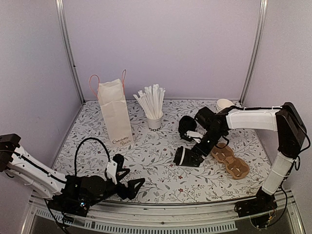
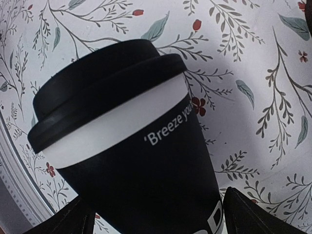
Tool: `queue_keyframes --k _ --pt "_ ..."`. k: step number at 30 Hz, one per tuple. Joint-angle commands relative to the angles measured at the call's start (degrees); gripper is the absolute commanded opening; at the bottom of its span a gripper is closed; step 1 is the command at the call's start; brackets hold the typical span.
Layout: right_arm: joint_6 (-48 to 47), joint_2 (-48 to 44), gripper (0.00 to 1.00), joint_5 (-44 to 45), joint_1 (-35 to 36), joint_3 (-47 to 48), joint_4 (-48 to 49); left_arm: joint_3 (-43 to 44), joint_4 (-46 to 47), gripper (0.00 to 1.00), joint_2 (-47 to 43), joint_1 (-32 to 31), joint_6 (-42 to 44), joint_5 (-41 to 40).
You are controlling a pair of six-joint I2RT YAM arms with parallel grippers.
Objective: Pack the takeout coffee
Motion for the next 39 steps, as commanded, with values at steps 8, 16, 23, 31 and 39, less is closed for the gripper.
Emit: queue_keyframes --k 8,16,23,31,39 --pt "-4.88 0.84 0.73 -13.99 0.04 -1.0 3.45 0.28 2.23 0.97 -2.05 4.64 1.31 4.25" --pt "-9.32 -5.58 0.68 -25.81 0.04 -5.49 7.65 2.08 3.03 1.0 -5.79 13.33 4.62 22.69" --pt "-14.15 -10.77 0.68 -36.72 0.12 -6.75 7.67 11.47 -5.69 1.0 -3.34 15.7 10.55 38.89" --pt "-19.05 -14.2 0.69 -40.27 2.76 -6.78 5.05 21.37 -12.31 1.0 2.75 15.93 12.53 44.16" --pt "-20.15 -17.74 0.7 -38.9 5.83 -7.93 5.04 23.97 -13.68 1.0 4.71 17.05 12.76 45.03"
